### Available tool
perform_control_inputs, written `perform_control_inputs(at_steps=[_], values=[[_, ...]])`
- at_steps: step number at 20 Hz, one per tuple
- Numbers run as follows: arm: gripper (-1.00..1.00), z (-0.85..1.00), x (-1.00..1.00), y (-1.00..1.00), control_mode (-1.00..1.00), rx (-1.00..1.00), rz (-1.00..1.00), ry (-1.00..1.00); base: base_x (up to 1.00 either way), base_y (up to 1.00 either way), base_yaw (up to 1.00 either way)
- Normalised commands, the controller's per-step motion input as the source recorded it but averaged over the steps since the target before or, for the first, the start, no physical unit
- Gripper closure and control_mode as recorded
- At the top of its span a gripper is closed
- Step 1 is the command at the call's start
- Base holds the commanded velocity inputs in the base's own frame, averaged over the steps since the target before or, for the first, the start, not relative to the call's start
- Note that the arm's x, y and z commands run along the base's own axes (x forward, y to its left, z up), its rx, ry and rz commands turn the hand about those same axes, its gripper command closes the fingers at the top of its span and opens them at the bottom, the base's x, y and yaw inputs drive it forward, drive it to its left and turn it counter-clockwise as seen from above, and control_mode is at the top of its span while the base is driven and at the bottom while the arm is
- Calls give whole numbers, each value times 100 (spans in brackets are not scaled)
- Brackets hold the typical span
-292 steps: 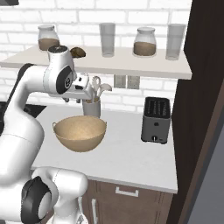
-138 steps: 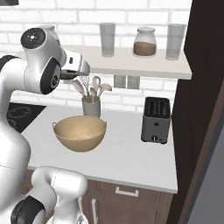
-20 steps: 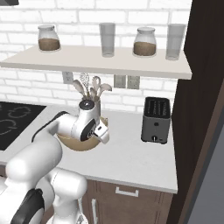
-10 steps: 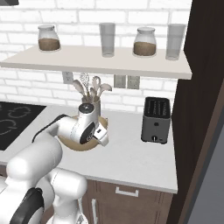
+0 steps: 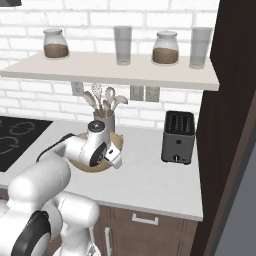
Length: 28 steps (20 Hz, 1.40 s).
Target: Open the cabinet, pick up the bread from the cabinet and place it in the basket. Then move the basket to the dining counter.
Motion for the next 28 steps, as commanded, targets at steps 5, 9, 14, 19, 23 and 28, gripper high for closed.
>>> perform_control_inputs(at_steps=[5,9,14,19,23,28], values=[[100,-7,0,3,-100,0,0,0,0,0,0],[100,0,0,2,-100,0,0,0,0,0,0],[100,6,-3,0,-100,2,0,0,0,0,0],[100,40,-25,-5,-100,7,-4,-1,0,0,0],[100,52,-11,-13,-100,15,-11,0,0,0,0],[100,42,-10,-13,-100,15,-21,0,0,0,0]])
